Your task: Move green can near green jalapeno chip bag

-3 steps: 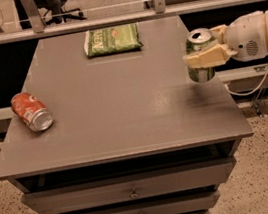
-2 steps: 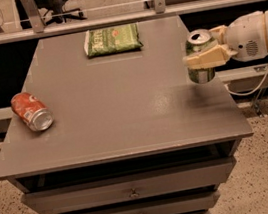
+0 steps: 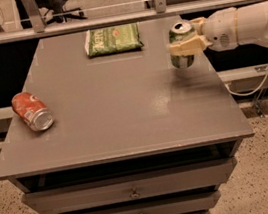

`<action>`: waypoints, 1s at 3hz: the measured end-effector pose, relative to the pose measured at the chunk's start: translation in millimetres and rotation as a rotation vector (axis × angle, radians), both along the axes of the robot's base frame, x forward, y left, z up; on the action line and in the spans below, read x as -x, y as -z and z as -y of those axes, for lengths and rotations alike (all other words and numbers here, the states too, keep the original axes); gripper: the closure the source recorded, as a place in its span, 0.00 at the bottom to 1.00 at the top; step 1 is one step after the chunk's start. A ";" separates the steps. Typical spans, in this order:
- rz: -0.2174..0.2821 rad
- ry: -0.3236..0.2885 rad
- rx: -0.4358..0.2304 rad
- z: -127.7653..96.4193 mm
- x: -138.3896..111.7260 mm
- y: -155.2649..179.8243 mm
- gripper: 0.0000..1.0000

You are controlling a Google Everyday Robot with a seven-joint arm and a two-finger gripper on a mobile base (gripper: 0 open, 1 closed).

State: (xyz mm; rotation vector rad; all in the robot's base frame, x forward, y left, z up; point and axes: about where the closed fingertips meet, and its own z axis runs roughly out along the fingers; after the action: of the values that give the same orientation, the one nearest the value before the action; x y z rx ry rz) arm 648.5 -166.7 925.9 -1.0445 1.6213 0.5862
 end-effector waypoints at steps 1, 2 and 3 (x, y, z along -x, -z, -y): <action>0.052 -0.020 -0.012 -12.6 -63.4 5.2 1.00; 0.078 -0.012 -0.041 -23.4 -118.3 7.5 1.00; 0.132 0.026 -0.044 -23.9 -156.4 -11.5 1.00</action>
Offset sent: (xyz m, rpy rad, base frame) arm 0.2046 0.0078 0.0511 0.0912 -0.2186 -0.0476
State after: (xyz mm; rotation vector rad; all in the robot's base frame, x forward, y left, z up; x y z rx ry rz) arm 804.9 -142.8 937.4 -1.0076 1.4988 0.5225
